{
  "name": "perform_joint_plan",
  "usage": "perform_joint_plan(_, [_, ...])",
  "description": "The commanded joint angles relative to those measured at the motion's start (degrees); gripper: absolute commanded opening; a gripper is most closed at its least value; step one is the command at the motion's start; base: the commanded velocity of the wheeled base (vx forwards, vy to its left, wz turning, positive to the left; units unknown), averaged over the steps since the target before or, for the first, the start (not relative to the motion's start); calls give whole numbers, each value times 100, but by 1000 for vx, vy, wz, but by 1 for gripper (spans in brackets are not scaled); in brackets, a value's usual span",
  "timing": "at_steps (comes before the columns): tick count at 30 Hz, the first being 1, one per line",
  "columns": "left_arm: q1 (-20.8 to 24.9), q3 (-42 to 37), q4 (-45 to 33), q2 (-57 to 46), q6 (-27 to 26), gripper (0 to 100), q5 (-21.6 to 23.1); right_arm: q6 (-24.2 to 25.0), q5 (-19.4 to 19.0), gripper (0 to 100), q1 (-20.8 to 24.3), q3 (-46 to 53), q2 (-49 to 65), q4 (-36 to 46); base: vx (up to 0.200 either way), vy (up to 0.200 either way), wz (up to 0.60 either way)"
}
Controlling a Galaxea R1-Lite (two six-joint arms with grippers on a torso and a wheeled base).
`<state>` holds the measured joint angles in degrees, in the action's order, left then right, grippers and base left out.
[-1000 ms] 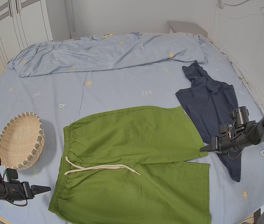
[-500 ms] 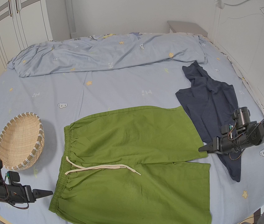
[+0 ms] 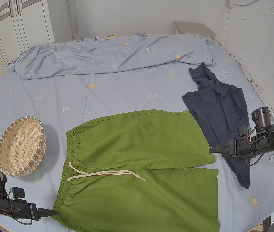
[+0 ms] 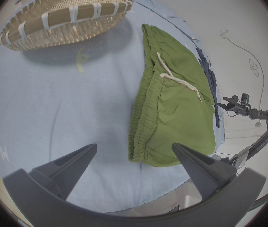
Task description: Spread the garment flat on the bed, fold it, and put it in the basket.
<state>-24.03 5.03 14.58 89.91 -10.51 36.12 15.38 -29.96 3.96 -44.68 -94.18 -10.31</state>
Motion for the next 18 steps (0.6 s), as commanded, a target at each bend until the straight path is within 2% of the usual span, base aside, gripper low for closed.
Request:
perform_joint_plan(1, [170, -20, 1, 510, 5, 100, 0, 70, -9, 100, 96, 328, 629, -6, 0, 0, 0])
perform_joint_plan(10, [654, 68, 36, 792, 110, 100, 290, 79, -9, 100, 166, 434, 884, 3, 0, 0, 0])
perform_joint_plan(18, [698, 428, 186, 1178, 207, 100, 457, 79, -9, 100, 175, 478, 999, -6, 0, 0, 0])
